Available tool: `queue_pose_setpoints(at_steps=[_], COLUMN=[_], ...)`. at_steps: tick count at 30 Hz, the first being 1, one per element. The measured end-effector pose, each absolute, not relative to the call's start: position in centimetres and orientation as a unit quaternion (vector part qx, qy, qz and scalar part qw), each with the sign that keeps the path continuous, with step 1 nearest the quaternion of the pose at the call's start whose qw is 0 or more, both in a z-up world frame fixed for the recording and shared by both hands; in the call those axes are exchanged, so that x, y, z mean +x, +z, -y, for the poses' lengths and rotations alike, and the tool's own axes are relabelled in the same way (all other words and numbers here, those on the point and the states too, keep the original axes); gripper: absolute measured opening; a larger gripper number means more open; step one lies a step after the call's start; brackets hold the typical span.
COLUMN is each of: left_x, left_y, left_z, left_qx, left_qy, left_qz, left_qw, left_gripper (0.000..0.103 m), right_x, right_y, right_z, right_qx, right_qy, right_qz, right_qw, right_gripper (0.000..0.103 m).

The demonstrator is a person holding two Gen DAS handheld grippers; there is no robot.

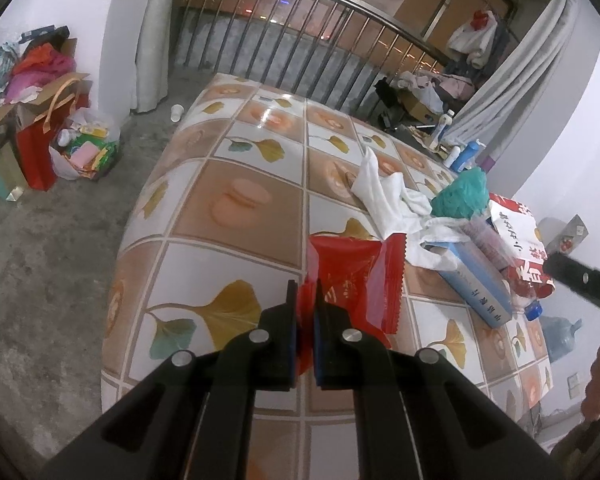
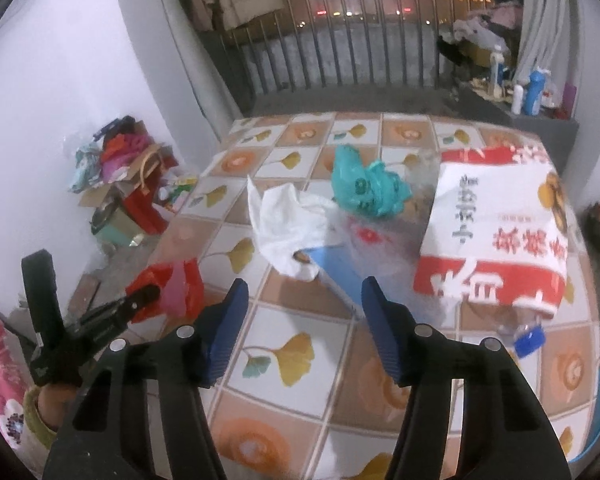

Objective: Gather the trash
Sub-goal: 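Grasp the white tissue with the right tool while the left holds the red wrapper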

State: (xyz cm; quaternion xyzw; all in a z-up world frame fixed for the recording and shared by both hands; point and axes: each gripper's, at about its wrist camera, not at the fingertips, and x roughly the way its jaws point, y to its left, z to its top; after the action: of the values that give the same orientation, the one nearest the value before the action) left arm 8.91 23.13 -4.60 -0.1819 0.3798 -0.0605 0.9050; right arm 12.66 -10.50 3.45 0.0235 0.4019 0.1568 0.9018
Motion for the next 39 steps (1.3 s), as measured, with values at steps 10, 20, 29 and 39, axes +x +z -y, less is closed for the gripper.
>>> queue_pose_setpoints(at_steps=[10,20,29,39], left_x=[8.9,8.3,7.3,7.2], left_y=[-4.7,-4.9,-4.6,-3.9], left_z=[-22.8,-24.7,-25.4,-25.7], left_qx=[-0.183,-0.184,-0.184,-0.184], left_qy=[-0.07,-0.035,-0.019,-0.018], left_qz=[-0.379,-0.389,-0.388,-0.376], left_qw=[0.904,0.902,0.903,0.908], left_gripper=[0.006,0.006,0.006,0.006], right_x=[16.9,20.7,24.3,21.0], right_y=[5.4,1.2,-3.3,4.2], right_z=[8.8,1.0,-2.8,2.4], right_qx=[0.005,-0.065,-0.135,-0.018], right_qy=[0.157,0.232,0.202,0.254], right_qz=[-0.379,-0.425,-0.454,-0.396], right_qw=[0.912,0.873,0.857,0.882], right_gripper=[0.055,0.052,0.001,0.0])
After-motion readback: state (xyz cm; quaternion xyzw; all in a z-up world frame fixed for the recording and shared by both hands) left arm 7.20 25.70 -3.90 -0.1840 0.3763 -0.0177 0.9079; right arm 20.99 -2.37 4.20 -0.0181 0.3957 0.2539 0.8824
